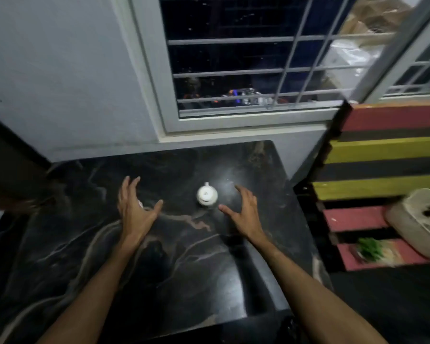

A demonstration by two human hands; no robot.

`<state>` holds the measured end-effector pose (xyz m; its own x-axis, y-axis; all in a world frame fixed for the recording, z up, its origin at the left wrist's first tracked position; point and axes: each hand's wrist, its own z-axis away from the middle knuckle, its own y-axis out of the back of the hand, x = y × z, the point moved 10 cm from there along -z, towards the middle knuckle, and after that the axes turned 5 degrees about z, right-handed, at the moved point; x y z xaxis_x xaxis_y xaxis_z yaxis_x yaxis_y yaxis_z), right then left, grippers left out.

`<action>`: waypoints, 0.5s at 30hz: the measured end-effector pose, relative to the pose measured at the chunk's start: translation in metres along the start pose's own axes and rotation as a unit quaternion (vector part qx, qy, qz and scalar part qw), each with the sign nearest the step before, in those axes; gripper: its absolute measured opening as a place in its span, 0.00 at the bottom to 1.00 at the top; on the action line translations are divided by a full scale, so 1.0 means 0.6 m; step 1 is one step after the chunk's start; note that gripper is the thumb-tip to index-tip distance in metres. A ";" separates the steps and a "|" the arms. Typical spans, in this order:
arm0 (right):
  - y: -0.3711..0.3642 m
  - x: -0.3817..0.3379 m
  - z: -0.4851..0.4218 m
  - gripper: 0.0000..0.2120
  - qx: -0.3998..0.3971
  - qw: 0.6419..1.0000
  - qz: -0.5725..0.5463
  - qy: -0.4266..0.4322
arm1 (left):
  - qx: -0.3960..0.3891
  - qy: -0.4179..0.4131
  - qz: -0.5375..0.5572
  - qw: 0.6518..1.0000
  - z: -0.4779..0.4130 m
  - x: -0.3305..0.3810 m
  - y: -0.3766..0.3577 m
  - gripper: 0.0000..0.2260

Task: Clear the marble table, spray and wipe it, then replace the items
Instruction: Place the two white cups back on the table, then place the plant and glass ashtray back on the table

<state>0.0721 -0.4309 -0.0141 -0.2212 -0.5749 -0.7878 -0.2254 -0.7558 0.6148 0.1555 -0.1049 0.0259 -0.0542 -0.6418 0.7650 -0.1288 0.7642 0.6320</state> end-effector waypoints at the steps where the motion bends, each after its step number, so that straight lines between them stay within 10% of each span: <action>1: 0.041 0.013 0.014 0.35 0.026 1.000 0.007 0.002 | -0.001 -0.035 0.003 0.999 0.013 0.049 -0.025 0.37; 15: 0.622 0.587 0.205 0.14 0.291 0.924 -0.013 -0.248 | -0.361 -0.146 0.063 0.919 0.371 0.556 -0.743 0.23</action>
<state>-0.2067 -0.8770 -0.0576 -0.5843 -0.2358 -0.7765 -0.6760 -0.3881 0.6265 -0.0258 -0.6742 -0.0281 -0.3005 -0.4537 0.8390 0.5823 0.6094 0.5381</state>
